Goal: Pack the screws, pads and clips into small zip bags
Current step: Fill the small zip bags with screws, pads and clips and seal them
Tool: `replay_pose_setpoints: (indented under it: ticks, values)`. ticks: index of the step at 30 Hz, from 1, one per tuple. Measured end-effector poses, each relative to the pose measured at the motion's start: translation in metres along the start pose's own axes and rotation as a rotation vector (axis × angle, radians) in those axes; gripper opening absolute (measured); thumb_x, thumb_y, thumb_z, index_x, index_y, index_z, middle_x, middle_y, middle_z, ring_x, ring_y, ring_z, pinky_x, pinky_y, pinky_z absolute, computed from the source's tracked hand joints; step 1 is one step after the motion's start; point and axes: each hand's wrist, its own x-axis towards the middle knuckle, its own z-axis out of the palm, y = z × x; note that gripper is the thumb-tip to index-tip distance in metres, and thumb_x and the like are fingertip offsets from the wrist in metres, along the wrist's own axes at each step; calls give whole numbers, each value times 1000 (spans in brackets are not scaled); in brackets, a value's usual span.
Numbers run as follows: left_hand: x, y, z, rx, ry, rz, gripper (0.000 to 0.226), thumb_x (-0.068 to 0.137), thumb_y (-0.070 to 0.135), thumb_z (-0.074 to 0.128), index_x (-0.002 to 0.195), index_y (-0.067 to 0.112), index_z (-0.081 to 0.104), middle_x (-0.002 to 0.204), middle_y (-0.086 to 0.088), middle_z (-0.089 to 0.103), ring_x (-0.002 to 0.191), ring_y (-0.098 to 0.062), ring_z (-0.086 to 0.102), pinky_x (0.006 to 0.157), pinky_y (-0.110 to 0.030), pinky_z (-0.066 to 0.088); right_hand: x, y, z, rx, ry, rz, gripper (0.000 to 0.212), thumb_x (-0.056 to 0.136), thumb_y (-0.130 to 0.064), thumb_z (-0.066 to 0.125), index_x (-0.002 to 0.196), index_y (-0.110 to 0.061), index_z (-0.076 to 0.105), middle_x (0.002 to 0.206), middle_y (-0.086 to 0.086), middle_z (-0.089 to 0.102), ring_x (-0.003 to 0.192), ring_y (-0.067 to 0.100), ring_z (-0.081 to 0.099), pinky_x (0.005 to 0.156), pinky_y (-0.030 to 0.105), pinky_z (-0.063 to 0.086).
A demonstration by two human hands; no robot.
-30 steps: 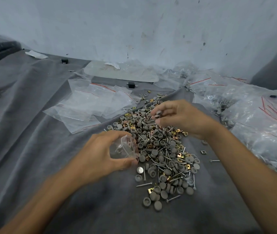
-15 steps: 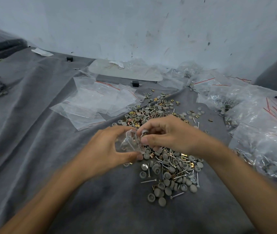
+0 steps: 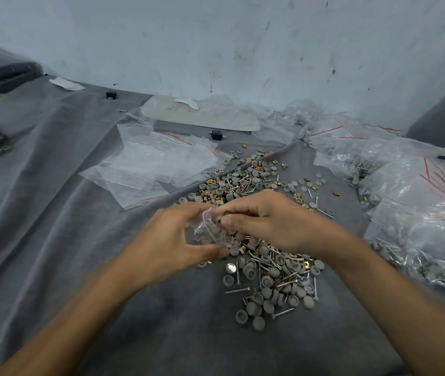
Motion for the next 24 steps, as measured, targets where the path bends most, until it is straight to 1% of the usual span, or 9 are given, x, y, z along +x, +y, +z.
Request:
replay_pose_setpoints:
  ticks: [2, 4, 5, 8, 12, 14, 16, 20, 24]
  values:
    - [0, 1, -1, 2, 3, -10, 55, 67, 62, 83, 117, 52, 62, 112, 31, 66, 107, 7, 61, 90, -29, 52, -1, 0, -2, -9, -8, -11, 25, 100, -33, 63, 122, -41, 71, 85, -12, 76, 70, 17, 69, 61, 33, 57]
    - [0, 1, -3, 13, 2, -30, 59, 66, 67, 82, 120, 52, 61, 113, 30, 66, 109, 8, 59, 95, -30, 51, -3, 2, -8, -20, 20, -8, 24, 99, -38, 63, 121, -47, 70, 67, -4, 68, 56, 18, 55, 49, 36, 46]
    - [0, 2, -4, 20, 1, -39, 63, 65, 70, 80, 122, 50, 61, 114, 30, 66, 110, 9, 58, 97, -29, 50, -5, 6, -12, -38, 51, -5, 24, 99, -38, 64, 120, -47, 71, 62, -8, 62, 52, 10, 48, 46, 30, 38]
    - [0, 4, -6, 30, -9, -67, 76, 58, 76, 73, 126, 43, 62, 122, 27, 64, 115, 9, 56, 101, -25, 47, -10, 19, -22, -278, 119, 66, 24, 97, -30, 68, 119, -37, 74, 78, -36, 64, 66, -8, 58, 59, 9, 38]
    - [-1, 6, -7, 21, -28, -84, 74, 57, 78, 71, 124, 50, 57, 126, 27, 61, 116, 9, 54, 100, -22, 45, -17, 33, -22, -674, 46, 242, 34, 98, -34, 64, 132, -34, 64, 114, -14, 68, 86, 0, 56, 77, 23, 43]
    - [-1, 7, -7, 22, -30, -89, 75, 57, 78, 71, 125, 49, 57, 127, 26, 61, 117, 8, 54, 102, -25, 46, -20, 34, -18, -640, 18, 252, 29, 97, -33, 66, 125, -32, 67, 110, -15, 67, 87, -1, 56, 84, 23, 47]
    - [-1, 7, -7, 28, -27, -91, 77, 57, 78, 71, 127, 47, 58, 127, 26, 61, 118, 6, 55, 104, -29, 46, -21, 34, -12, -568, -38, 241, 23, 96, -33, 67, 119, -30, 70, 100, -19, 66, 84, -5, 58, 76, 13, 45]
    - [-1, 8, -7, 44, -26, -93, 79, 58, 78, 69, 129, 46, 58, 129, 26, 60, 118, 6, 54, 105, -29, 44, -16, 38, 0, -675, -106, 268, 27, 97, -34, 63, 124, -29, 63, 117, -8, 63, 111, 12, 56, 94, 33, 47]
    - [-2, 8, -8, 29, -28, -95, 82, 58, 78, 70, 131, 42, 59, 129, 25, 60, 119, 6, 54, 105, -29, 45, -14, 42, 7, -669, -73, 290, 35, 96, -37, 63, 130, -29, 59, 127, -3, 58, 119, 19, 53, 97, 36, 45]
